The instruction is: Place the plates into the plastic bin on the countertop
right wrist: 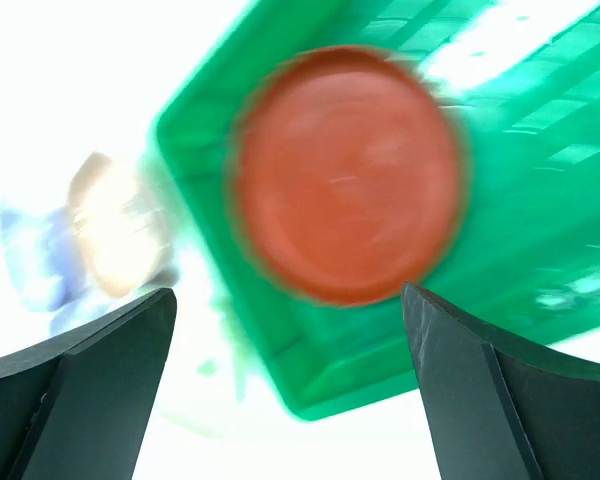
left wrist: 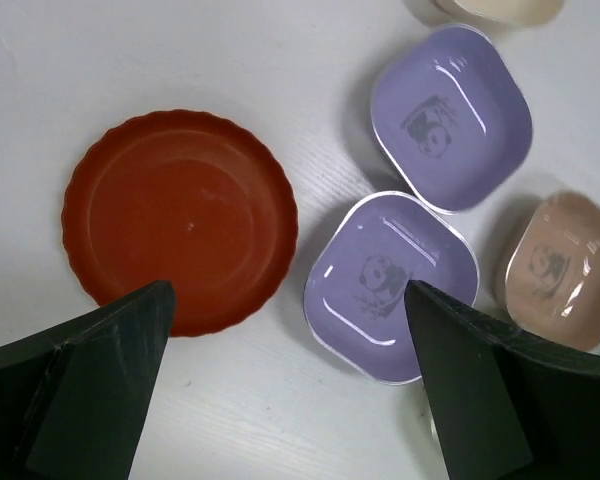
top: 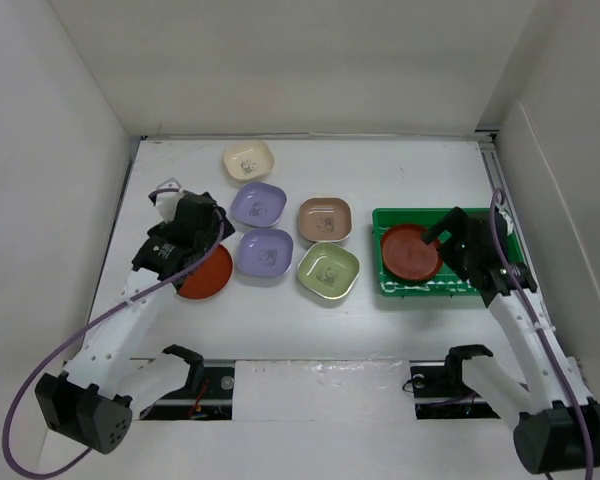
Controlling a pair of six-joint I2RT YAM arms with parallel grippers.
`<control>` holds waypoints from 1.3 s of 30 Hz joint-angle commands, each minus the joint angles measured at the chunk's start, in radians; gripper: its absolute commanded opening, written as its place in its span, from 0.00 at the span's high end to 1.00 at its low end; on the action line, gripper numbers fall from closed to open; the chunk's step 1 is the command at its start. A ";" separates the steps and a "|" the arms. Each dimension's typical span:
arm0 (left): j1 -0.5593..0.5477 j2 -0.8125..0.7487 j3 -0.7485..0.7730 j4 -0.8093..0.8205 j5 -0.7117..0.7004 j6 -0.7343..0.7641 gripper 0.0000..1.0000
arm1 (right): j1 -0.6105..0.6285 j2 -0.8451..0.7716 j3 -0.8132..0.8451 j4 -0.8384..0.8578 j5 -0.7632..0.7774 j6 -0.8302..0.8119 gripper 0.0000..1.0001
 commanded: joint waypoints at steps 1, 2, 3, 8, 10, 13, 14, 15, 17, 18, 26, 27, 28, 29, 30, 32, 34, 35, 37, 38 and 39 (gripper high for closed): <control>0.214 0.002 -0.022 0.043 0.154 -0.034 0.00 | 0.082 -0.092 0.086 0.044 -0.038 -0.017 0.00; 0.267 0.015 -0.039 0.052 0.202 -0.034 0.00 | 0.132 -0.109 0.101 0.064 -0.058 -0.017 0.00; 0.313 0.047 -0.069 0.052 0.236 -0.053 0.00 | 0.160 -0.134 0.102 0.076 -0.072 -0.031 0.00; 0.401 0.112 -0.117 0.042 0.220 -0.206 0.00 | 0.304 -0.134 0.160 0.064 -0.072 -0.071 0.00; 0.401 0.156 -0.142 0.016 0.204 -0.292 0.00 | 0.361 -0.123 0.172 0.064 -0.072 -0.100 0.00; 0.401 0.201 -0.177 -0.003 0.213 -0.352 0.00 | 0.417 -0.114 0.172 0.087 -0.095 -0.109 0.00; 0.401 0.212 -0.186 -0.012 0.214 -0.364 0.00 | 0.426 -0.114 0.163 0.096 -0.104 -0.109 0.00; 0.401 0.224 -0.197 -0.012 0.214 -0.389 0.00 | 0.435 -0.114 0.163 0.106 -0.113 -0.109 0.00; 0.401 0.224 -0.241 -0.021 0.224 -0.410 0.00 | 0.447 -0.114 0.137 0.126 -0.124 -0.109 0.00; 0.401 0.212 -0.257 -0.021 0.224 -0.410 0.00 | 0.456 -0.123 0.137 0.138 -0.133 -0.109 0.00; 0.369 0.189 -0.355 -0.021 0.215 -0.490 0.03 | 0.457 -0.134 0.117 0.165 -0.153 -0.137 0.00; 0.357 0.180 -0.355 -0.021 0.206 -0.523 0.05 | 0.457 -0.134 0.117 0.165 -0.153 -0.146 0.00; 0.357 0.180 -0.367 -0.021 0.197 -0.533 0.10 | 0.457 -0.134 0.117 0.165 -0.153 -0.146 0.00; 0.357 0.180 -0.367 -0.021 0.181 -0.533 0.14 | 0.446 -0.134 0.117 0.165 -0.164 -0.146 0.00; 0.357 0.180 -0.376 -0.011 0.169 -0.547 0.18 | 0.446 -0.134 0.126 0.165 -0.164 -0.155 0.00; 0.357 0.221 -0.377 -0.010 0.151 -0.557 0.31 | 0.437 -0.134 0.126 0.165 -0.178 -0.155 0.00; 0.357 0.280 -0.366 -0.001 0.151 -0.567 0.43 | 0.427 -0.145 0.135 0.156 -0.187 -0.155 0.00; 0.357 0.302 -0.366 -0.001 0.151 -0.567 0.49 | 0.427 -0.157 0.135 0.156 -0.187 -0.164 0.00; 0.357 0.342 -0.357 -0.001 0.151 -0.576 0.61 | 0.418 -0.166 0.135 0.156 -0.187 -0.164 0.00; 0.357 0.379 -0.346 -0.001 0.142 -0.576 0.61 | 0.409 -0.175 0.135 0.156 -0.187 -0.164 0.00; 0.357 0.396 -0.337 -0.001 0.141 -0.585 0.66 | 0.409 -0.175 0.135 0.156 -0.187 -0.164 0.00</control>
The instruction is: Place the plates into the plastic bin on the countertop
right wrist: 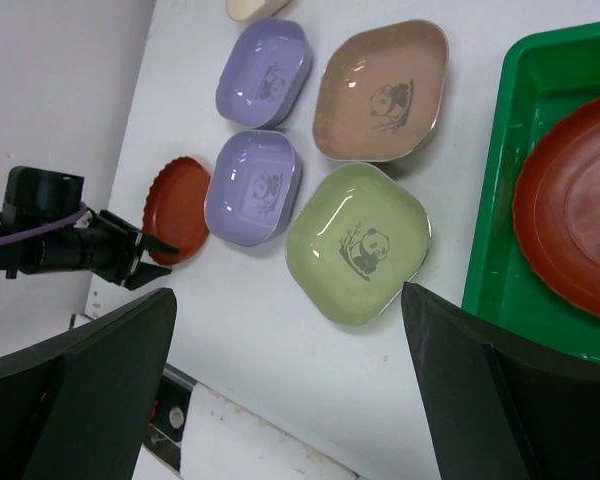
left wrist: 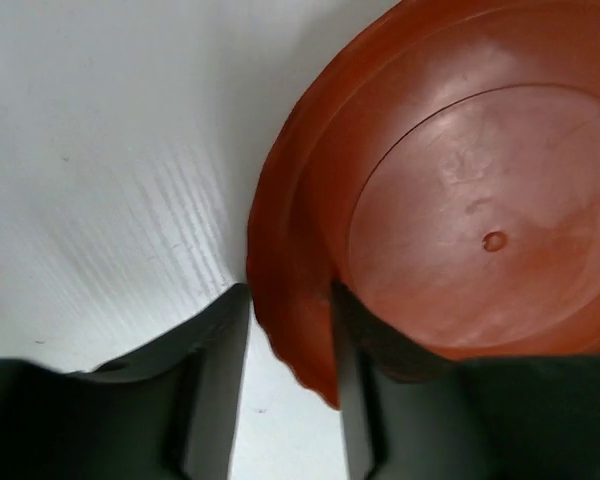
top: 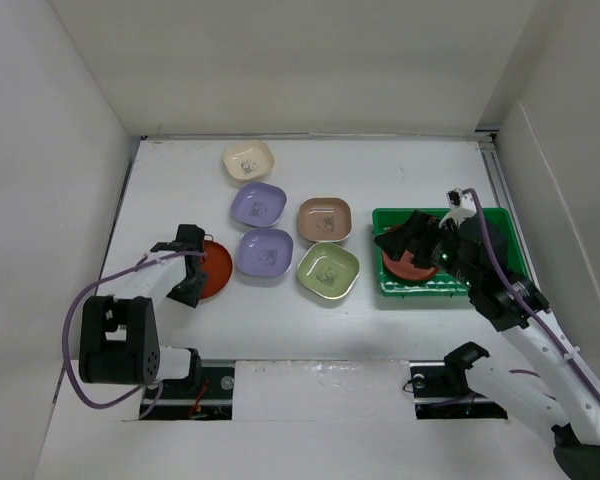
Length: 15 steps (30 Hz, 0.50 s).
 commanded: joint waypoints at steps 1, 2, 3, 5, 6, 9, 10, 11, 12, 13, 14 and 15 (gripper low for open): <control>0.000 0.085 -0.008 0.005 -0.045 -0.067 0.70 | -0.012 -0.022 0.017 0.055 -0.022 -0.019 0.00; 0.000 0.110 0.002 0.005 -0.045 -0.067 0.78 | -0.012 -0.022 0.017 0.055 -0.022 -0.019 0.00; 0.020 0.123 0.003 0.005 -0.056 -0.067 0.83 | -0.012 -0.022 0.017 0.055 -0.022 -0.019 0.00; 0.045 0.132 0.015 0.005 -0.068 -0.067 1.00 | -0.021 -0.010 0.017 0.055 -0.031 -0.019 0.00; 0.045 0.141 0.041 -0.021 -0.085 -0.067 1.00 | -0.021 -0.001 0.017 0.064 -0.041 -0.019 0.00; 0.045 0.126 0.151 -0.093 -0.188 -0.111 1.00 | -0.030 0.009 0.006 0.096 -0.072 -0.019 0.00; 0.045 0.117 0.188 -0.142 -0.241 -0.112 1.00 | -0.030 0.019 0.006 0.109 -0.081 -0.030 0.00; 0.045 0.108 0.226 -0.161 -0.267 -0.112 1.00 | -0.030 0.028 -0.006 0.126 -0.110 -0.030 0.00; 0.045 0.097 0.266 -0.185 -0.296 -0.112 1.00 | -0.030 0.029 -0.017 0.158 -0.121 -0.030 0.00; 0.034 0.076 0.345 -0.243 -0.327 -0.127 1.00 | -0.030 0.051 -0.017 0.170 -0.130 -0.030 0.00; 0.014 0.066 0.386 -0.274 -0.387 -0.136 1.00 | -0.030 0.061 -0.017 0.179 -0.131 -0.030 0.00; 0.000 0.066 0.427 -0.309 -0.418 -0.148 1.00 | -0.021 0.073 -0.017 0.189 -0.144 -0.030 0.00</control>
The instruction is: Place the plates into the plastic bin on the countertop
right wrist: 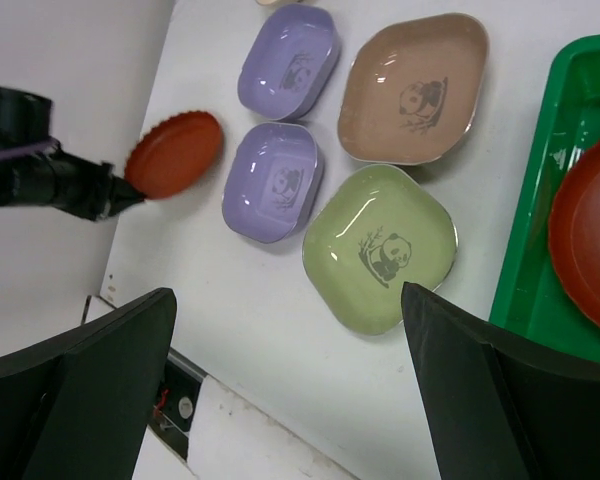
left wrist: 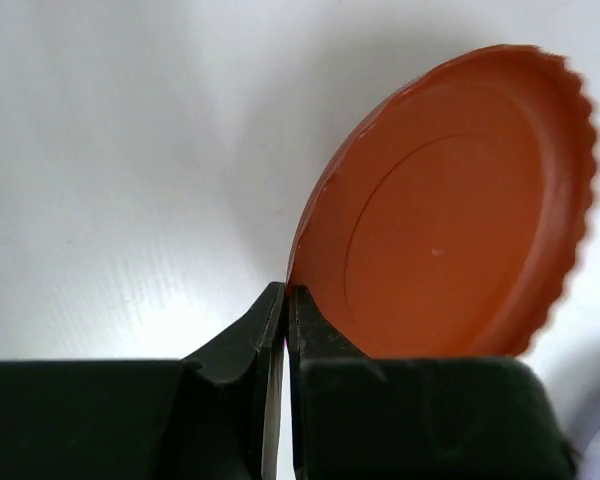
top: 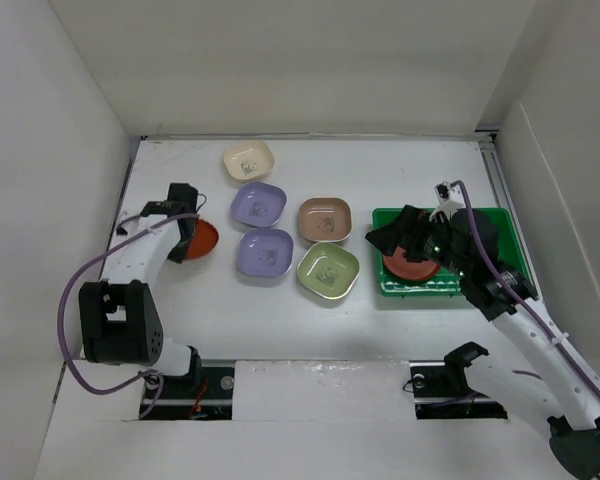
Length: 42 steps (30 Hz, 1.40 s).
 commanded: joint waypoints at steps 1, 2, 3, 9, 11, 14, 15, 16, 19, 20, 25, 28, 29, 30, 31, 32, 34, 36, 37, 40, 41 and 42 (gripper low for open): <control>-0.039 -0.069 0.194 -0.167 -0.234 -0.076 1.00 | 0.005 0.032 -0.006 0.124 -0.052 -0.021 0.00; -0.050 -0.098 0.214 -0.133 -0.248 0.026 1.00 | 0.015 0.058 0.006 0.134 -0.052 -0.031 0.00; -0.050 -0.115 0.228 -0.090 -0.237 0.106 1.00 | 0.026 0.072 0.007 0.145 -0.052 -0.031 0.00; -0.069 -0.236 0.142 0.393 0.323 0.680 1.00 | 0.113 0.284 0.132 0.202 0.035 -0.079 0.00; -0.069 -0.236 0.142 0.405 0.433 0.760 1.00 | 0.113 0.354 0.209 0.211 0.056 -0.079 0.00; -0.069 -0.236 0.167 0.416 0.606 0.832 1.00 | 0.113 0.481 0.287 0.211 0.056 -0.102 0.00; -0.069 -0.236 0.167 0.416 0.644 0.878 1.00 | 0.113 0.511 0.333 0.231 0.046 -0.102 0.00; -0.069 -0.236 0.167 0.416 0.696 0.903 1.00 | 0.113 0.569 0.359 0.231 0.032 -0.112 0.00; -0.102 -0.236 0.185 0.380 0.683 0.943 1.00 | 0.136 0.684 0.471 0.222 0.009 -0.122 0.01; -0.198 -0.236 0.185 0.379 0.592 0.954 1.00 | 0.146 0.712 0.496 0.222 0.009 -0.131 0.01; -0.365 -0.183 0.214 0.355 0.542 0.911 1.00 | 0.204 0.865 0.622 0.168 0.072 -0.140 0.13; -0.365 -0.194 0.202 0.378 0.560 0.900 1.00 | 0.204 0.904 0.631 0.156 0.122 -0.140 0.17; -0.365 -0.204 0.202 0.378 0.560 0.900 1.00 | 0.204 0.917 0.631 0.145 0.135 -0.140 0.19; -0.365 -0.215 0.202 0.378 0.547 0.900 1.00 | 0.204 0.917 0.619 0.145 0.145 -0.140 0.20; -0.365 -0.215 0.202 0.378 0.538 0.900 1.00 | 0.204 0.917 0.610 0.145 0.156 -0.140 0.20; -0.365 -0.215 0.202 0.378 0.537 0.900 1.00 | 0.204 0.917 0.594 0.145 0.156 -0.140 0.22; -0.365 -0.224 0.202 0.378 0.510 0.900 1.00 | 0.204 0.895 0.580 0.145 0.167 -0.140 0.29; -0.365 -0.224 0.202 0.378 0.510 0.900 1.00 | 0.204 0.894 0.567 0.145 0.167 -0.149 0.42; -0.365 -0.224 0.202 0.378 0.510 0.900 1.00 | 0.204 0.885 0.551 0.145 0.176 -0.149 0.49; -0.365 -0.224 0.213 0.378 0.501 0.891 1.00 | 0.204 0.875 0.530 0.133 0.187 -0.158 0.71; -0.365 -0.224 0.213 0.378 0.476 0.891 1.00 | 0.204 0.874 0.518 0.133 0.199 -0.159 0.73; -0.365 -0.224 0.222 0.364 0.464 0.880 1.00 | 0.204 0.862 0.508 0.133 0.199 -0.159 0.76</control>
